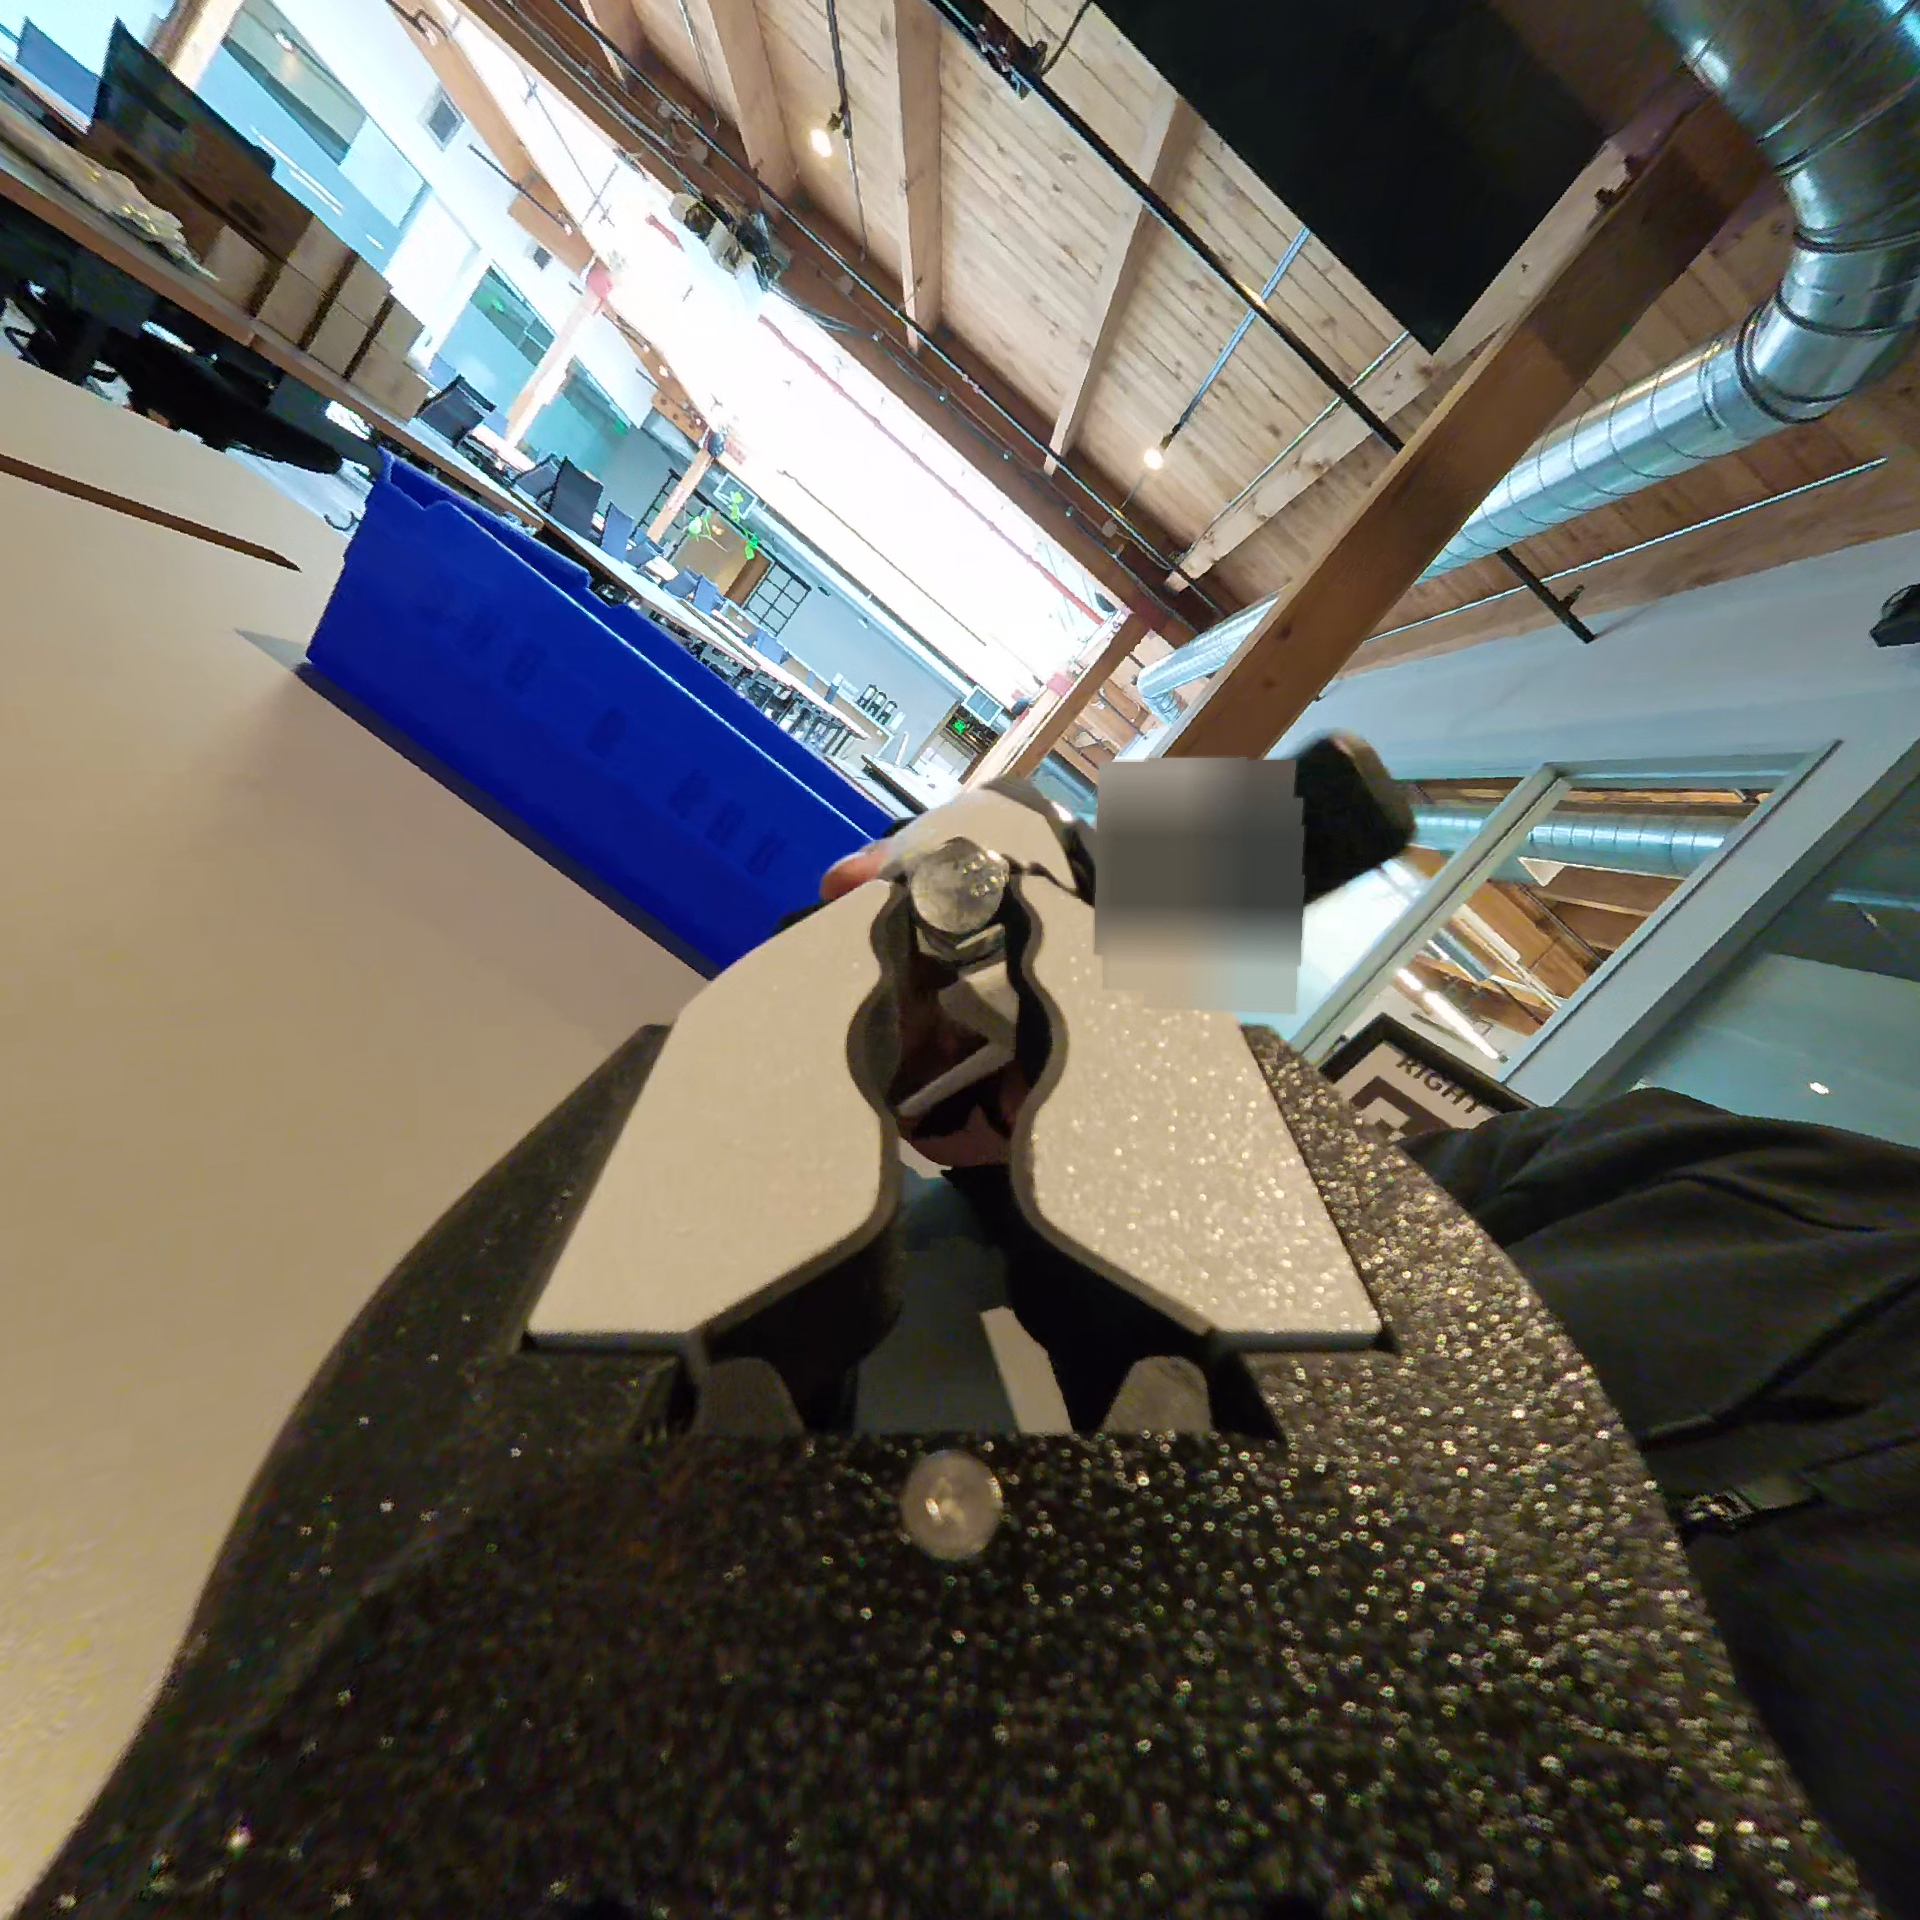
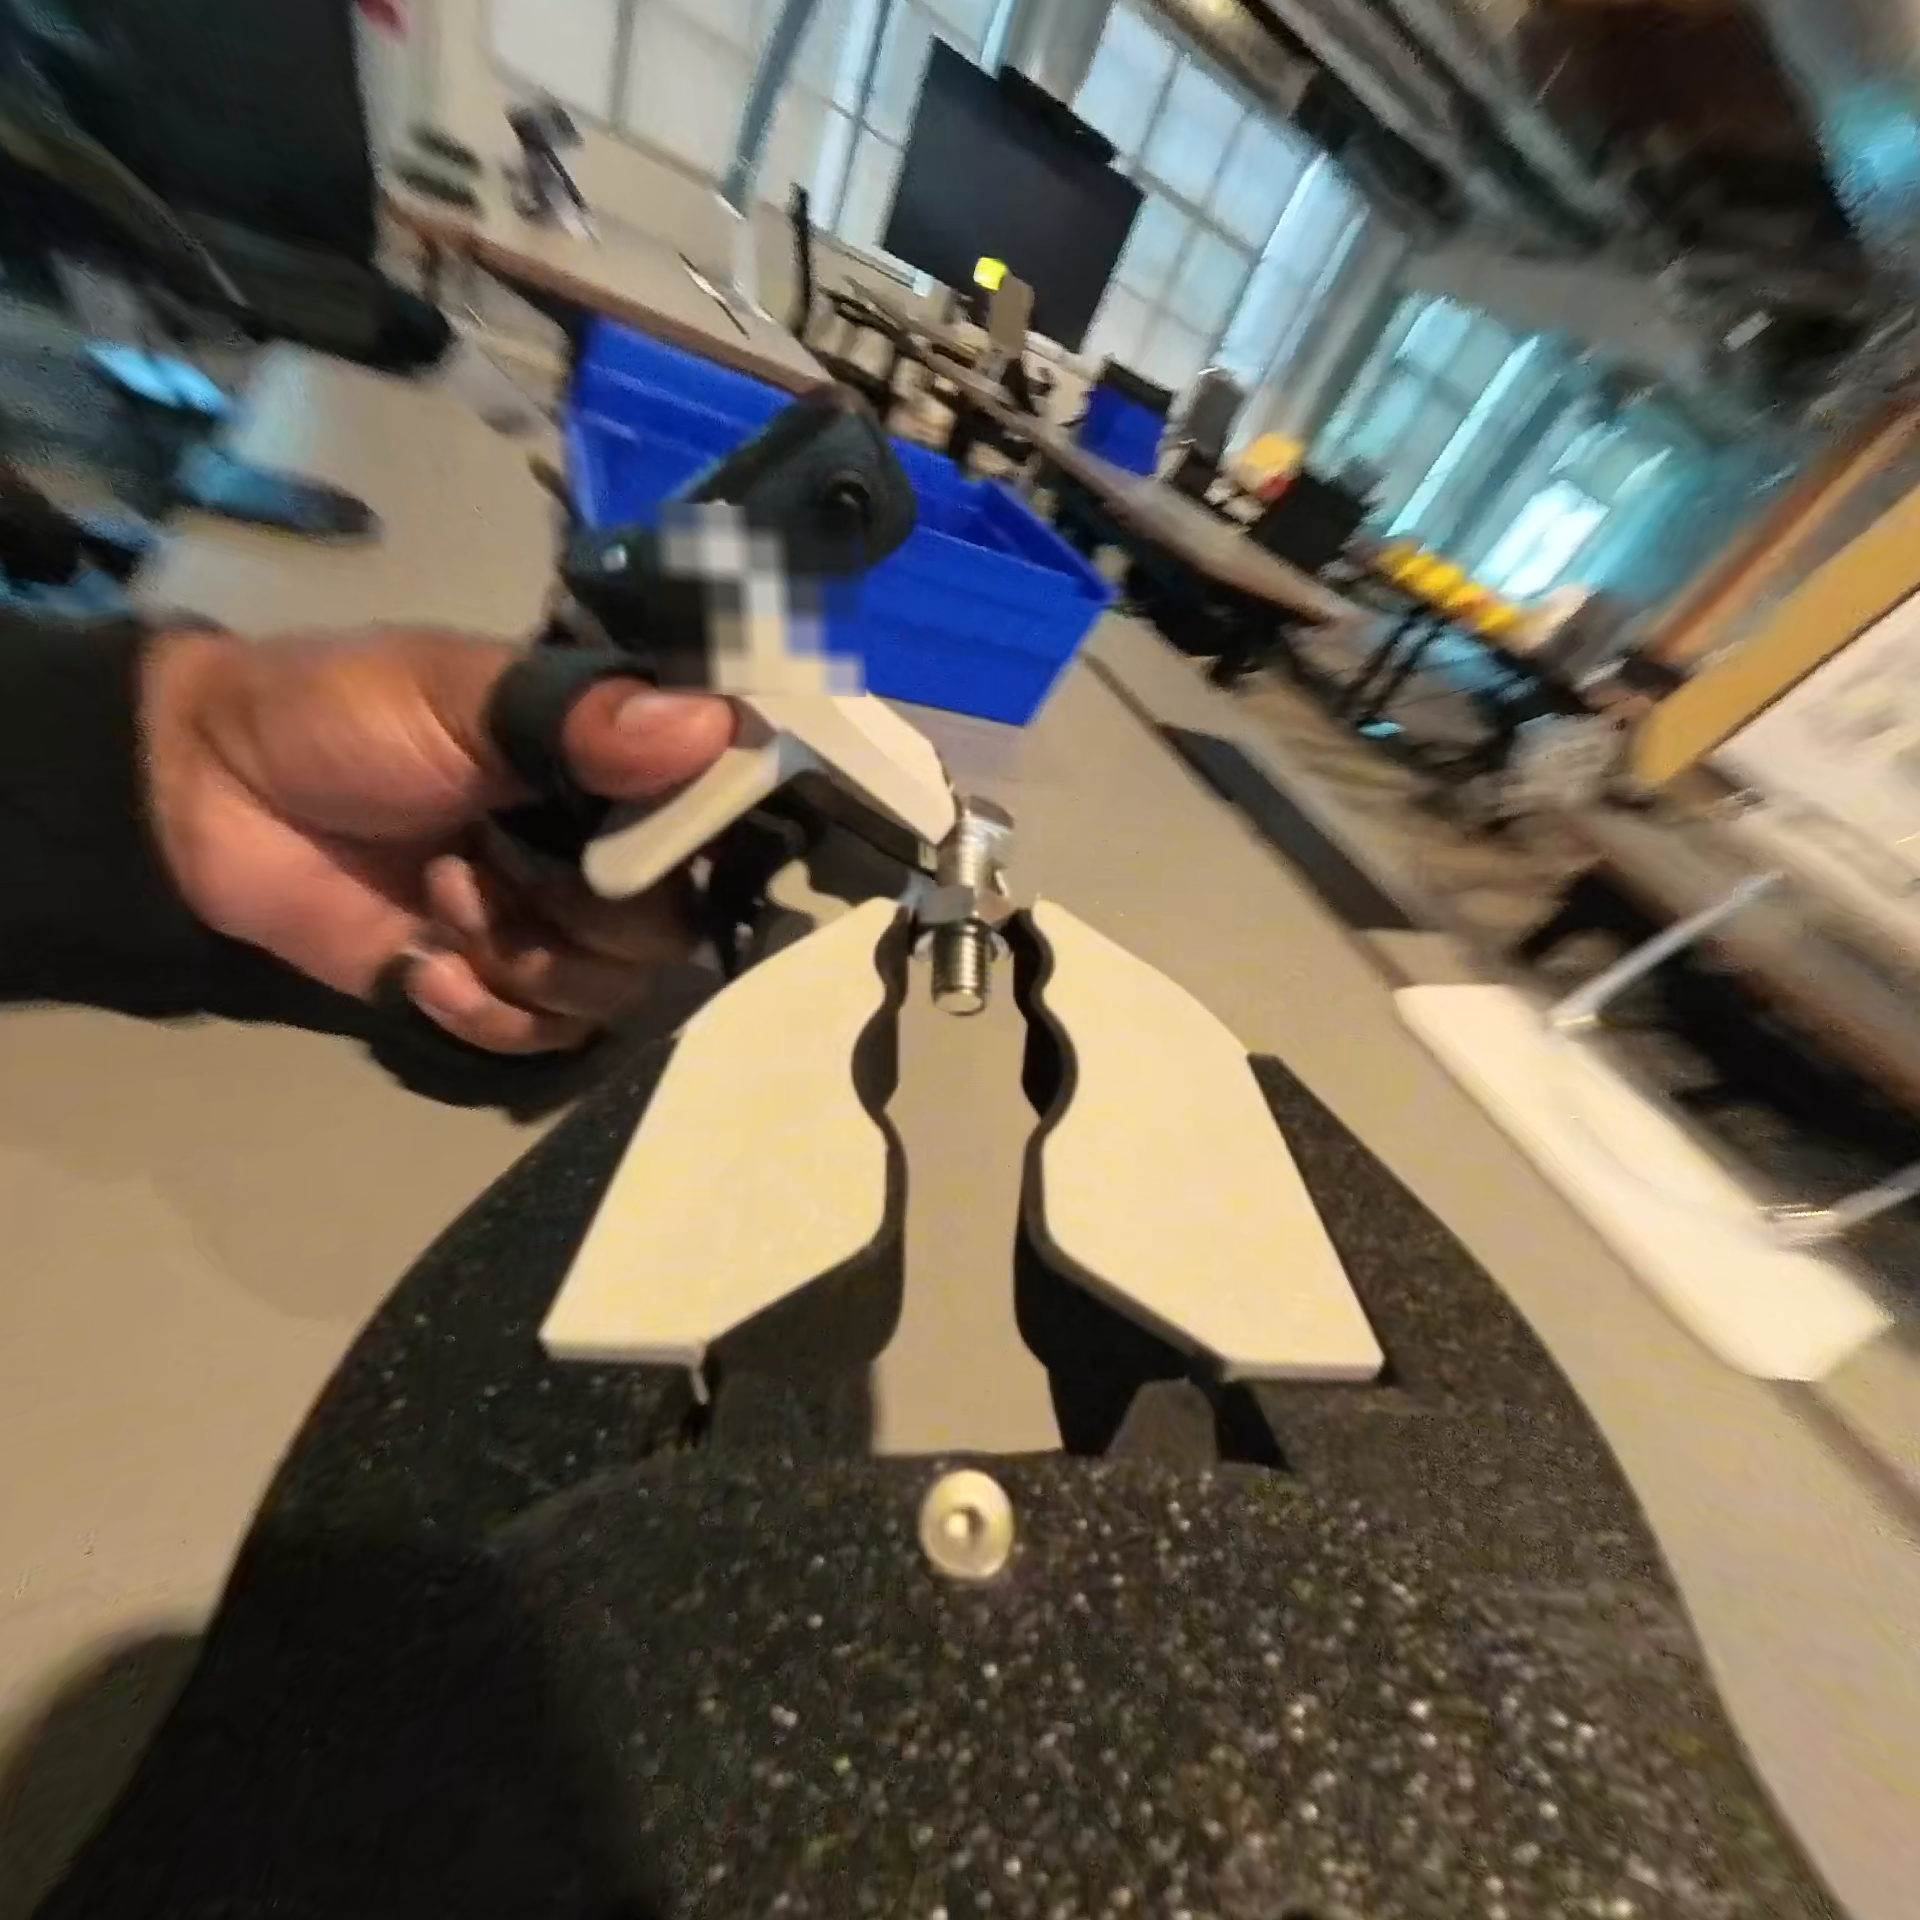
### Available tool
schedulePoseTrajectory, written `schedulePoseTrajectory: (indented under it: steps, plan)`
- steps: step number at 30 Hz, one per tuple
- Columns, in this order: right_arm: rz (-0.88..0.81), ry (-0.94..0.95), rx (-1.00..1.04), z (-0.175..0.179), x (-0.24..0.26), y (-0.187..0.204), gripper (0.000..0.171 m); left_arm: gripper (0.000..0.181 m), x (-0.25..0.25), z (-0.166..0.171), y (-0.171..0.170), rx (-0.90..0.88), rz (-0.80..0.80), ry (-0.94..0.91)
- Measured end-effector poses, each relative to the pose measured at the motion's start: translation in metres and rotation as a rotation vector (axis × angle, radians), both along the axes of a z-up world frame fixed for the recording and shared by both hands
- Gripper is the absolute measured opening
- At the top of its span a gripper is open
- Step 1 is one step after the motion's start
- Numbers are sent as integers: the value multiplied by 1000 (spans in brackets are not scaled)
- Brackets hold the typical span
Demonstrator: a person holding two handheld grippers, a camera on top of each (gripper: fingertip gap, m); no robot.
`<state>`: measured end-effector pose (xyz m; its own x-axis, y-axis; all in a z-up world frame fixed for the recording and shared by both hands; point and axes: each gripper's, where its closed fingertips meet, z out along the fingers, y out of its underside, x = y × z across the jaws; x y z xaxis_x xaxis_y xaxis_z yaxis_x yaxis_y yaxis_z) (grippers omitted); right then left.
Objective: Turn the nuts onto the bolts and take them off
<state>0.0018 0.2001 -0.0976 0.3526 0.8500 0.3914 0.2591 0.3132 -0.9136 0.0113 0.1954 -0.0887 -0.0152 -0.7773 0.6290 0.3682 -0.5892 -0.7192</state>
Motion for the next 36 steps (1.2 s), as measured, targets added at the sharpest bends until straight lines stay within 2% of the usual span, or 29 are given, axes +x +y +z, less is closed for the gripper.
schedulePoseTrajectory:
  steps: [4,6,7,8,11,15,18,20,22,25,32,36]
  plan:
    - [185,138,-397,-3,0,-4,19,16,2,-3,0,12,12,38]
    - [234,173,-486,-3,0,-4,19,16,2,-3,1,11,18,41]
    - [237,174,-479,-3,0,-4,22,16,1,-3,2,8,24,37]
    - [212,161,-440,-3,0,-2,32,16,0,-3,3,5,34,32]
    - [58,32,-190,-8,2,8,44,16,-7,-2,7,-10,58,5]
    - [-61,-111,90,-11,0,8,46,16,-7,-5,9,-40,54,-2]
    - [-95,-142,150,-12,-1,9,44,17,-5,-6,8,-43,38,4]
    - [-118,-151,171,-12,0,11,37,17,-2,-7,5,-52,12,4]
    - [-113,-146,172,-11,1,10,19,17,1,-7,3,-54,-6,7]
    - [-83,-129,114,-12,0,9,18,17,1,-7,3,-48,-5,13]
    - [75,5,-236,-13,-3,2,18,16,1,-7,2,-29,-3,26]
    - [146,73,-369,-10,-4,-3,18,16,1,-4,-1,-5,-11,25]
